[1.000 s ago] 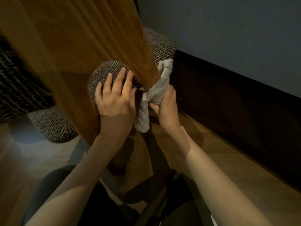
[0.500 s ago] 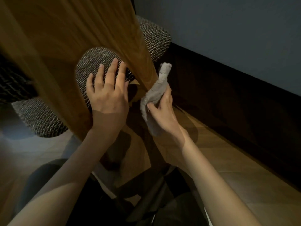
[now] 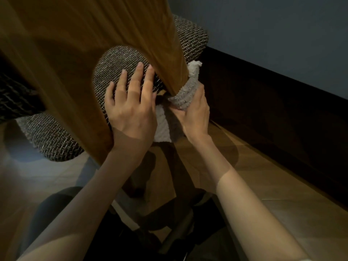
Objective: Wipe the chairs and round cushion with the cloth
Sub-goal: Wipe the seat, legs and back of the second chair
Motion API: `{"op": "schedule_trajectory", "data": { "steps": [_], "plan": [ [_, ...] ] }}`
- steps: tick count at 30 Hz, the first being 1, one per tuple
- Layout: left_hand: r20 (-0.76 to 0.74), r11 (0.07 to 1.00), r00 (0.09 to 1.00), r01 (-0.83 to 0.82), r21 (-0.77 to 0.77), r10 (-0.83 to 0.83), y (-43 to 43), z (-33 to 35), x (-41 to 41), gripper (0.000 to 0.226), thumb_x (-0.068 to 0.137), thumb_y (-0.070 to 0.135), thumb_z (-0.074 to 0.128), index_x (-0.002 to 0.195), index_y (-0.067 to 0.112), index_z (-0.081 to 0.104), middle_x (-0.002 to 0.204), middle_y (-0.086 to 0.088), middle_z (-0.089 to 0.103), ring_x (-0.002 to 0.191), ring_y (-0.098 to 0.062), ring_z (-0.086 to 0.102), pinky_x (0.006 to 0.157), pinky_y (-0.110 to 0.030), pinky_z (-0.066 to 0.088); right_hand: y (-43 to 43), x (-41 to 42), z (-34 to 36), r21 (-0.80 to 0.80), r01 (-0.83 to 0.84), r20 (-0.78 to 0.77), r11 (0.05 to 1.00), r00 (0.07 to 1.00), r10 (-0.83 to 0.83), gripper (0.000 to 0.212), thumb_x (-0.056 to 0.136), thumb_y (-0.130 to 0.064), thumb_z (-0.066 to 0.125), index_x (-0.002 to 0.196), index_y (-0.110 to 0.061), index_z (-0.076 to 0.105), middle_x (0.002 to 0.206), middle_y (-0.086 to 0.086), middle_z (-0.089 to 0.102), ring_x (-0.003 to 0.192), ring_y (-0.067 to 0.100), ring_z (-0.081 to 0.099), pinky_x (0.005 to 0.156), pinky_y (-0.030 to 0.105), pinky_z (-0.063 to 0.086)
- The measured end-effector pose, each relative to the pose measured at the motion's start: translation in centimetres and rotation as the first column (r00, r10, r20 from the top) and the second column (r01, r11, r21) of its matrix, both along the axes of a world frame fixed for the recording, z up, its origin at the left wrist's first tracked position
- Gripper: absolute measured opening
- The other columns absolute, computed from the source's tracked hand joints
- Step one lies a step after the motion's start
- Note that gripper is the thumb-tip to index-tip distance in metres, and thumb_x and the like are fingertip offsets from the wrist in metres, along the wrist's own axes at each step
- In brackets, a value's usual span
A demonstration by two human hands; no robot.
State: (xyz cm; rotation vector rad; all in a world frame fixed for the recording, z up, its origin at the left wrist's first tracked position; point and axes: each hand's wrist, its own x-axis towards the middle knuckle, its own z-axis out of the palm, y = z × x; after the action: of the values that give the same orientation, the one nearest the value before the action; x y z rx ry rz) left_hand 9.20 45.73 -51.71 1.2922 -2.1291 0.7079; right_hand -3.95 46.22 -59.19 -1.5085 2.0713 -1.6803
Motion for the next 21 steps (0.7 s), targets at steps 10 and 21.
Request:
{"op": "schedule_trajectory", "data": {
  "steps": [10, 21],
  "plan": [
    [-0.017, 0.999, 0.999, 0.032, 0.034, -0.031, 0.1, -0.3, 0.1, 0.040, 0.105, 0.024, 0.031, 0.142, 0.012, 0.042, 0.145, -0.009, 0.045, 0.134, -0.029, 0.043, 0.111, -0.043, 0.032, 0.2, -2.8, -8.3, 0.101, -0.177, 0.416, 0.979, 0.901, 0.120, 0.063, 0.074, -0.024, 0.081, 0.122, -0.026, 0.040, 0.118, 0.001, 0.056, 0.110, 0.010, 0.057, 0.090, 0.035, 0.052],
    [-0.017, 0.992, 0.997, 0.069, -0.102, -0.071, -0.8, -0.7, -0.1, 0.037, 0.102, 0.021, 0.041, 0.135, 0.008, 0.051, 0.134, -0.013, 0.056, 0.123, -0.032, 0.054, 0.103, -0.047, 0.042, 0.3, -5.9, -12.8, 0.399, -0.374, 0.551, 0.837, 0.828, 0.107, 0.069, 0.079, -0.010, 0.078, 0.138, -0.005, 0.043, 0.127, 0.023, 0.057, 0.112, 0.039, 0.057, 0.095, 0.050, 0.048]
  ]
}}
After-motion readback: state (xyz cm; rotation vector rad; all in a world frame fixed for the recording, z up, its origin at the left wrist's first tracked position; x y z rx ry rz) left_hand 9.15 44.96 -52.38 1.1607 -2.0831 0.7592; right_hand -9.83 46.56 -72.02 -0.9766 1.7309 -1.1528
